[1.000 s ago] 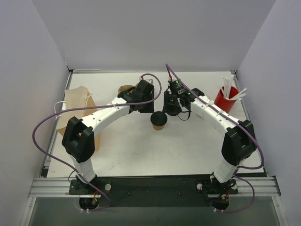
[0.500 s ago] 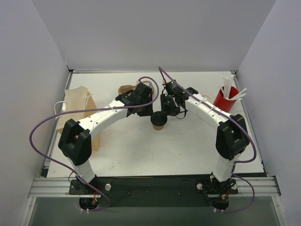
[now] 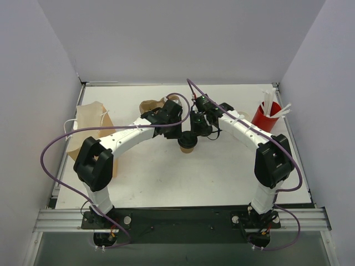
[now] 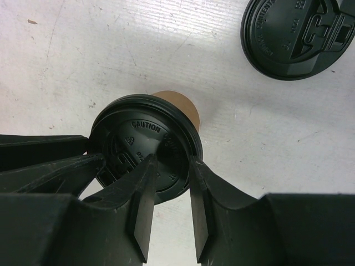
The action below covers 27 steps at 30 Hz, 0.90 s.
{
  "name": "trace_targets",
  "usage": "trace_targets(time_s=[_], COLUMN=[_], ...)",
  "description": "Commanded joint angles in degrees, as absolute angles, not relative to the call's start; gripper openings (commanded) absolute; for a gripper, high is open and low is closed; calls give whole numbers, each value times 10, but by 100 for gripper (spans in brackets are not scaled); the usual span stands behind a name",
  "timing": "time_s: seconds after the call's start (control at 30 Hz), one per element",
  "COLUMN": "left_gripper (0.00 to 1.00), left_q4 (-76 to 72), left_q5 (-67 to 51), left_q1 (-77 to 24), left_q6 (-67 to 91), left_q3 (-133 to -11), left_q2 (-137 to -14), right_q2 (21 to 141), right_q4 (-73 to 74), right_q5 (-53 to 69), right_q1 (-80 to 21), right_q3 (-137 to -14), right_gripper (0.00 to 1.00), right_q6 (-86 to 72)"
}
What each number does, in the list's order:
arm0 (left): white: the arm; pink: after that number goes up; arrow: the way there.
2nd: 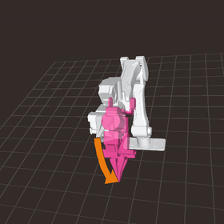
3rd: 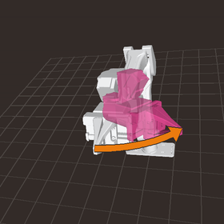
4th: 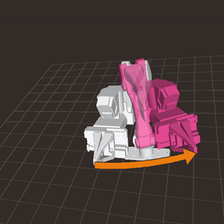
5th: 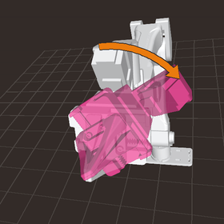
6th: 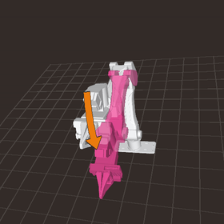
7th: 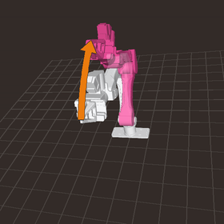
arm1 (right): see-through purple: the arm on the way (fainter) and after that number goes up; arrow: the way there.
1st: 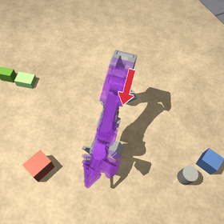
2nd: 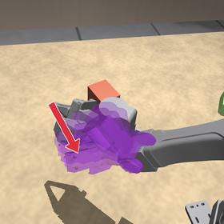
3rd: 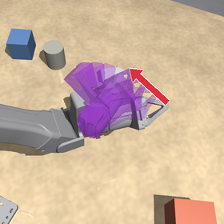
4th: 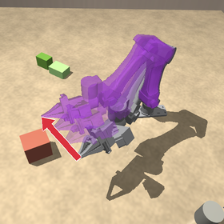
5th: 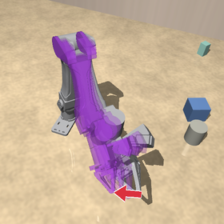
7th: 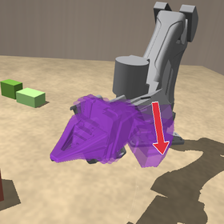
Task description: Pack the takeout coffee
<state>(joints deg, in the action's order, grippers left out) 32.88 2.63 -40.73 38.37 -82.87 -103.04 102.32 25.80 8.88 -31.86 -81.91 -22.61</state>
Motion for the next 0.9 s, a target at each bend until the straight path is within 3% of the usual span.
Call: trace_targets(time_s=[0.0, 0.87], left_gripper=[31, 29], left_q4=[307, 289], left_q5=[21, 43], left_q1=[-410, -417], left_q6=[387, 391], left_q3=[-835, -788], left_q2=[-1037, -1056], right_q2=[1029, 1011], right_q4=[272, 198], right_q5=[87, 120], right_q1=[-318, -317], right_q3=[-821, -694], right_gripper=[25, 17], right_q6=[-230, -307])
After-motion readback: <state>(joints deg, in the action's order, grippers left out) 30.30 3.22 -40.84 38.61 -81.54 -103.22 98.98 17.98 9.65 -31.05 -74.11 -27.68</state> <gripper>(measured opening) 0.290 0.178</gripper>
